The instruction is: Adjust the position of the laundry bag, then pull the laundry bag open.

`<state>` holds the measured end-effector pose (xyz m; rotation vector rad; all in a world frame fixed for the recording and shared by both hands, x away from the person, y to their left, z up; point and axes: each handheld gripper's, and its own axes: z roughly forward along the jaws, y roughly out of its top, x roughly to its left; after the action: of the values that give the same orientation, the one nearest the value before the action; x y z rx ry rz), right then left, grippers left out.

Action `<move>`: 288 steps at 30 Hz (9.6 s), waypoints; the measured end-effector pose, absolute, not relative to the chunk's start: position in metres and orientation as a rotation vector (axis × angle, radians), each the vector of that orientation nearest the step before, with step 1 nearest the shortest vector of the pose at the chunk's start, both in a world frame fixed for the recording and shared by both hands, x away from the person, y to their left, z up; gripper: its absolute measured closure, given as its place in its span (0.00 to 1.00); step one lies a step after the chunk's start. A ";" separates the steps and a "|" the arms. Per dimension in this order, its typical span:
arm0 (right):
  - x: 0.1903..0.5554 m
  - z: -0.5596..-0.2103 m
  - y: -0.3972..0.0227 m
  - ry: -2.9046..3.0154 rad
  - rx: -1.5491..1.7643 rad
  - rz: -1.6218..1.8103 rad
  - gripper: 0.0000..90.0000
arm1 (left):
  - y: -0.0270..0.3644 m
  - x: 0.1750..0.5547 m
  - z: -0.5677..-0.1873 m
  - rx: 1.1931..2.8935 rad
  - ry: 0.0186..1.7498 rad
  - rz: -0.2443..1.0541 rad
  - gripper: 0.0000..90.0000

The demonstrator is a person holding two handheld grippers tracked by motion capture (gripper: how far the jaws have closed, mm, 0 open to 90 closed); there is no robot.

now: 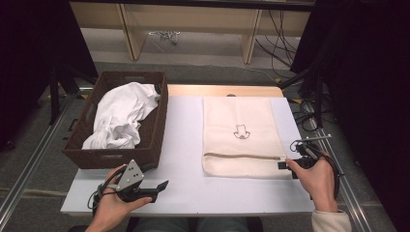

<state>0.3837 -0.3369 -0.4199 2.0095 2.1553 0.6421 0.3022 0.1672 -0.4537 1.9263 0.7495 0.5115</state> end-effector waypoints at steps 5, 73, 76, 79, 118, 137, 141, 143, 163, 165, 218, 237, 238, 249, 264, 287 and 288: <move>0.384 -0.420 -0.340 2.154 2.033 0.606 0.42 | 0.165 0.303 -0.449 1.931 0.756 0.522 0.28; 0.409 -0.435 -0.329 2.286 2.114 0.269 0.98 | 0.029 0.388 -0.463 2.367 0.643 0.246 0.97; 0.406 -0.434 -0.324 2.288 2.105 0.267 0.98 | 0.034 0.382 -0.462 2.350 0.664 0.235 0.97; 0.404 -0.435 -0.325 2.333 2.051 0.284 0.98 | 0.039 0.379 -0.460 2.364 0.652 0.244 0.97; 0.352 -0.442 -0.282 2.526 2.015 0.181 0.98 | 0.086 0.311 -0.469 2.406 0.602 0.151 0.96; 0.350 -0.433 -0.288 2.508 2.031 0.217 0.78 | 0.088 0.306 -0.471 2.298 0.659 0.125 0.86; 0.350 -0.424 -0.295 2.401 1.976 0.390 0.58 | 0.096 0.307 -0.465 2.122 0.686 0.187 0.58; 0.351 -0.421 -0.295 2.370 1.973 0.433 0.53 | 0.100 0.309 -0.463 2.106 0.666 0.222 0.52; 0.365 -0.408 -0.299 2.221 2.009 0.558 0.46 | 0.113 0.318 -0.461 2.034 0.738 0.328 0.23; 0.368 -0.409 -0.300 2.236 1.989 0.565 0.46 | 0.113 0.318 -0.461 2.031 0.739 0.326 0.23; 0.403 -0.447 -0.273 2.429 2.133 0.139 0.91 | 0.098 0.323 -0.468 2.027 0.750 0.262 0.30; 0.391 -0.421 -0.276 2.414 2.049 0.260 0.95 | 0.062 0.335 -0.456 2.043 0.584 0.252 0.32; 0.391 -0.418 -0.275 2.404 2.075 0.241 0.94 | 0.058 0.336 -0.455 2.040 0.571 0.243 0.32; 0.387 -0.406 -0.272 2.365 2.062 0.317 0.94 | 0.018 0.341 -0.444 2.050 0.450 0.178 0.33; 0.384 -0.398 -0.273 2.371 2.025 0.359 0.94 | -0.022 0.348 -0.448 2.080 0.340 0.121 0.41; 0.381 -0.392 -0.268 2.348 2.023 0.396 0.94 | -0.083 0.364 -0.461 2.079 0.315 0.050 0.61; 0.381 -0.392 -0.269 2.350 2.014 0.397 0.94 | -0.086 0.366 -0.462 2.070 0.335 0.039 0.63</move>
<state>0.3811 -0.2685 -0.3920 2.0145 2.3495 0.3971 0.3657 -0.0859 -0.4615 2.0704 0.3349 0.0388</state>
